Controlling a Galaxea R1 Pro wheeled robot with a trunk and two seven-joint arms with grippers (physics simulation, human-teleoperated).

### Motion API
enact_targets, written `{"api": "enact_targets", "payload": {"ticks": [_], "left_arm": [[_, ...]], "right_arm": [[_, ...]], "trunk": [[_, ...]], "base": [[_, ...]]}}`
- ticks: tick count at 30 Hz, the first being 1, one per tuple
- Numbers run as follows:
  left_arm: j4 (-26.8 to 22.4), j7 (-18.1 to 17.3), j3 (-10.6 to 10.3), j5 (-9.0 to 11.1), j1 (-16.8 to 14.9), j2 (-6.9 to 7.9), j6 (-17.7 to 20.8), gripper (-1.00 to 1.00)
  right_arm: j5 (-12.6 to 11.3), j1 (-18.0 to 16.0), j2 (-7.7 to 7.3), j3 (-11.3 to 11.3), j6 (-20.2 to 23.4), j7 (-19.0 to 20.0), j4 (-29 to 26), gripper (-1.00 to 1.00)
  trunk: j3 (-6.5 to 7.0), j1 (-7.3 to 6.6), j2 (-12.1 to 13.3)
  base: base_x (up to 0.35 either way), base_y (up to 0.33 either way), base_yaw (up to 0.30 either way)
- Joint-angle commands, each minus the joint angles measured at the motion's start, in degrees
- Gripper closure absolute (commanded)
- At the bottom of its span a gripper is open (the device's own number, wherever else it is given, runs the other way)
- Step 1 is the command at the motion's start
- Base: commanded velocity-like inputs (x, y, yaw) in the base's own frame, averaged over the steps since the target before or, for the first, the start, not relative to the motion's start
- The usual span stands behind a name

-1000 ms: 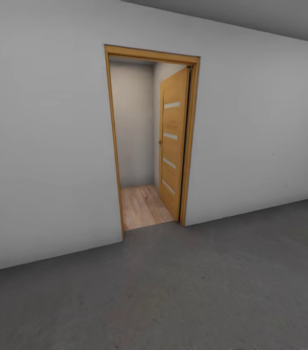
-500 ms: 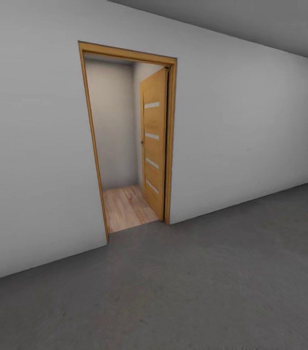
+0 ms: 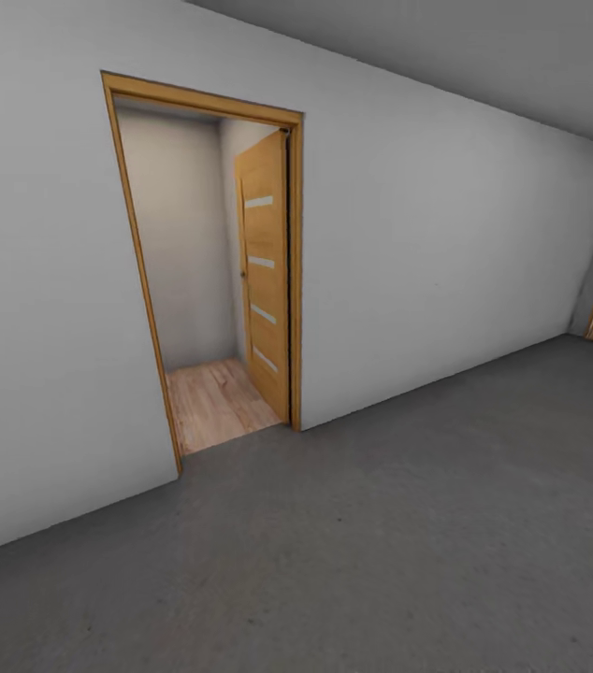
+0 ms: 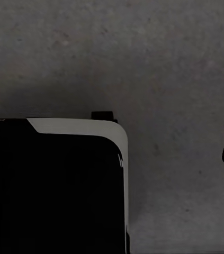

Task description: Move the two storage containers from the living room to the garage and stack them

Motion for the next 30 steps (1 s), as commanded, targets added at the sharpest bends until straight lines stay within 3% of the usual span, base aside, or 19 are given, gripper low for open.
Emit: {"api": "enact_targets", "payload": {"ticks": [1, 8, 30], "left_arm": [[0.0, 0.1, -0.5, 0.5, 0.0, 0.04, -0.2, -1.00], [0.0, 0.0, -0.5, 0.6, 0.1, 0.10, -0.1, -1.00], [0.0, 0.0, -0.5, 0.5, 0.1, -0.11, 0.2, -1.00]], "right_arm": [[-0.4, -0.1, 0.03, 0.5, -0.3, 0.0, 0.2, -1.00], [-0.3, -0.1, 0.10, 0.5, -0.2, -0.1, 0.2, -1.00], [-0.3, -0.1, -0.12, 0.7, -0.1, 0.1, 0.2, -1.00]], "trunk": [[-0.07, 0.00, 0.0], [-0.07, 0.00, 0.0], [-0.07, 0.00, 0.0]], "base": [[0.000, 0.000, -0.048], [0.177, 0.000, -0.011], [0.320, 0.000, 0.000]]}}
